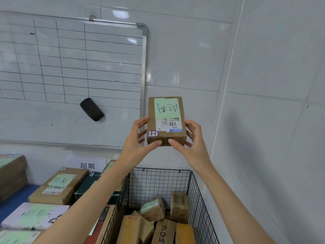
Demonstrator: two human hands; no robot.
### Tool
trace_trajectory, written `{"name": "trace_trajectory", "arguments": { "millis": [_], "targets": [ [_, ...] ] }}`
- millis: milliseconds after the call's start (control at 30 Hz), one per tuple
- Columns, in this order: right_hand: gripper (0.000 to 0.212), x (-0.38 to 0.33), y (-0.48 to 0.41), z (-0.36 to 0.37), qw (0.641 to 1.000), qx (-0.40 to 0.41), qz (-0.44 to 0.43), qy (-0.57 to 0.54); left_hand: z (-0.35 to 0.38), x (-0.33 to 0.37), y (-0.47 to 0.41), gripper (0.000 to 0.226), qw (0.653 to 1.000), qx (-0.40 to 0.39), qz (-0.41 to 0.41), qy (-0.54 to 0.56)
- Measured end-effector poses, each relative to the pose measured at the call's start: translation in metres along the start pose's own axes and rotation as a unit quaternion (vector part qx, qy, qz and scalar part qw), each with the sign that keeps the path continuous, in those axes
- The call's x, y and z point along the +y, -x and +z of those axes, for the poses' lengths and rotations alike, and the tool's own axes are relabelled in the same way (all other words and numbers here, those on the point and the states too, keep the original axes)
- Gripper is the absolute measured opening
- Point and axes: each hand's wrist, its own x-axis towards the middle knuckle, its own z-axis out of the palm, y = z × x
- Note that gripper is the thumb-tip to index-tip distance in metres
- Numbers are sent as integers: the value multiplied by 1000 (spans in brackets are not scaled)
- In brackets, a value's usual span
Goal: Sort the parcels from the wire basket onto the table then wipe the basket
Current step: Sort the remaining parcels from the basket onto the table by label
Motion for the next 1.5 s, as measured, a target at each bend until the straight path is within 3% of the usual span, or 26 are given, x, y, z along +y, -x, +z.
{"name": "trace_trajectory", "arguments": {
  "millis": [167,367,633,900,1200,1400,1500],
  "targets": [
    [80,-4,3,3,1000,8,4,-7,0,0,3,72,1000,15,2,-1],
    [50,-11,6,10,999,27,12,-37,-1,-9,7,68,1000,20,-10,-10],
    [50,-5,9,-1,997,33,31,-68,-26,-18,18,78,998,-43,-26,-46],
    [50,-6,23,-7,995,27,28,-96,-39,-27,14,92,997,17,-31,-62],
    [51,-18,23,-6,987,81,22,-140,-36,-28,21,82,996,18,-8,-88],
    [33,-21,20,-7,989,79,8,-124,-35,-24,28,77,997,39,-7,-67],
    [40,-22,19,-7,992,67,2,-106,-35,-20,31,78,997,47,4,-63]
  ]
}}
